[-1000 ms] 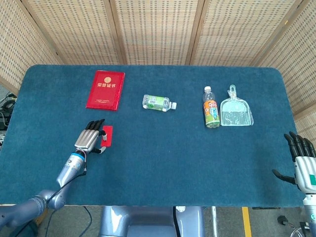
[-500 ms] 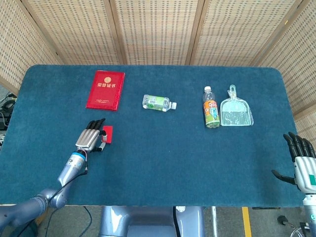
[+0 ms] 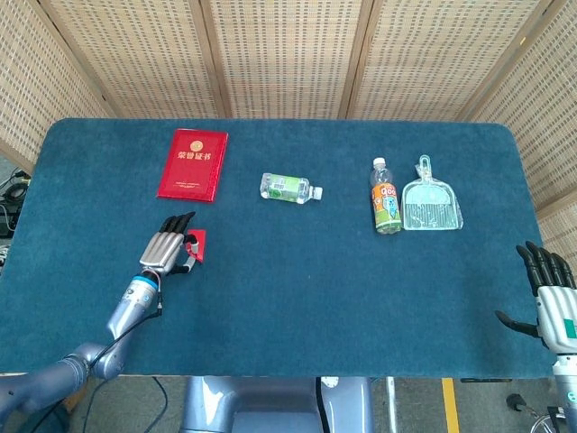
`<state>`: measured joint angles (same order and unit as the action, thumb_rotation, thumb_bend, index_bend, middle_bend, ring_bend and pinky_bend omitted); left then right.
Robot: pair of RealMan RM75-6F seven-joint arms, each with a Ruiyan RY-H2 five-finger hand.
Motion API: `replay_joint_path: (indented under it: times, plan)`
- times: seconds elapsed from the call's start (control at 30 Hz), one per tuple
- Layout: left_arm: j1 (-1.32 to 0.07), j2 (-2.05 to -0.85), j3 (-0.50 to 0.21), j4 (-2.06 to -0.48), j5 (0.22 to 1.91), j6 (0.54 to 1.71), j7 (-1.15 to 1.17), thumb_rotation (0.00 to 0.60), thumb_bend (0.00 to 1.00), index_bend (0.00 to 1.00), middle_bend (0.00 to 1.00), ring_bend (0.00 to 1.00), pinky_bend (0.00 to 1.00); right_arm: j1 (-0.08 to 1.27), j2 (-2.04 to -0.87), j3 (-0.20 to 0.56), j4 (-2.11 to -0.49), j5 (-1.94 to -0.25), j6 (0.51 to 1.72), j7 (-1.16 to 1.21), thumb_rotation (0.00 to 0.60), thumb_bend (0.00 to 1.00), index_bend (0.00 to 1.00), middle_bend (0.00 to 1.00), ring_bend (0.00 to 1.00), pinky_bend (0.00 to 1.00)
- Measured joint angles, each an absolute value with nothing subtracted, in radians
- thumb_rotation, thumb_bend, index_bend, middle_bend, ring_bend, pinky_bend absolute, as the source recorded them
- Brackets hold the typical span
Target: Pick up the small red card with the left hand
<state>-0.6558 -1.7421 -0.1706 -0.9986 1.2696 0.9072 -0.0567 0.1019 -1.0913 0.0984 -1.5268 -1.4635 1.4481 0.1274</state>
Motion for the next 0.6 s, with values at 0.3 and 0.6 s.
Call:
replay_joint_path:
  times: [0.3, 0.6]
  plan:
    - [-0.755, -1.723, -0.306, -0.958, 1.22, 0.907, -0.022, 0.6, 0.51, 0.73, 0.0, 0.0, 0.0, 0.107, -1.099, 0.096, -1.522, -1.462, 1.437, 0.114, 0.6, 0.0, 0.0, 0.0, 0.0, 0.0]
    - [-0.8, -1.679, -0.366, -1.03, 1.208, 0.912, -0.067, 0.6, 0.51, 0.74, 0.0, 0.0, 0.0, 0.111, -1.102, 0.102, -1.524, -1.449, 1.431, 0.104, 0.6, 0.0, 0.0, 0.0, 0.0, 0.0]
